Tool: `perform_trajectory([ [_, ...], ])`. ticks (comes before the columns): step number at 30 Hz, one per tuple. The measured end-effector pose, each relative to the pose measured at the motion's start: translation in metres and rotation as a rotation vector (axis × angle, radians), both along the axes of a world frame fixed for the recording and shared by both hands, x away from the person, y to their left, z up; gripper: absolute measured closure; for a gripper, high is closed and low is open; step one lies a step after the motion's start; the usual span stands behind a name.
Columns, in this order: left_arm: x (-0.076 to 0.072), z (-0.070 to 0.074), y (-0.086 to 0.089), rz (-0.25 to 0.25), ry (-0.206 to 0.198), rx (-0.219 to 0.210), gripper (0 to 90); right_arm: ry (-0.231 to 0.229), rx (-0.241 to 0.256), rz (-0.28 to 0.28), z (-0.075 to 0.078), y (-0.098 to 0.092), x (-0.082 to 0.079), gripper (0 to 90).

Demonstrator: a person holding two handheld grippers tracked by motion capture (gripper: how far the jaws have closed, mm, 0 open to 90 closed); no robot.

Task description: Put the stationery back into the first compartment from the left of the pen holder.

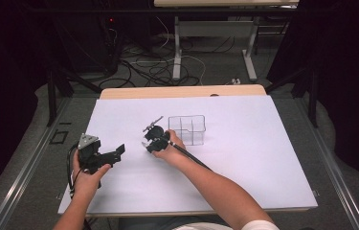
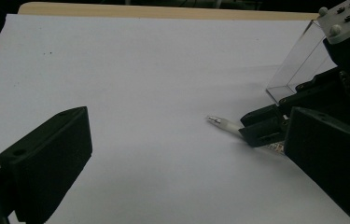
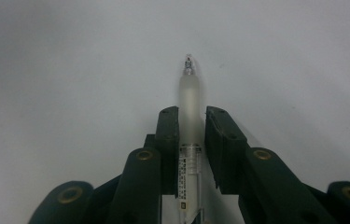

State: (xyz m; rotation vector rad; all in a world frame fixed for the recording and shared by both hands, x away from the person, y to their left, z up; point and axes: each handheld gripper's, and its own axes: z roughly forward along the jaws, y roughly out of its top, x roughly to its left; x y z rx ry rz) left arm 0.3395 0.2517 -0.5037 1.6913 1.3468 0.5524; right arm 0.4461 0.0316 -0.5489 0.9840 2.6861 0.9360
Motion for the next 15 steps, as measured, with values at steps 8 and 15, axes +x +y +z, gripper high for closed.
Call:
perform_trajectory([
  [8, 0.0003, -0.0001, -0.0001, -0.002, -0.003, 0.002, 1.3, -0.003, -0.008, 0.0, 0.0001, 0.0012, -0.0016, 79.6],
  [15, 0.0003, -0.0002, -0.0006, -0.004, -0.002, 0.006, 1.3, -0.006, -0.001, -0.003, -0.0005, 0.0006, -0.0012, 80.0],
])
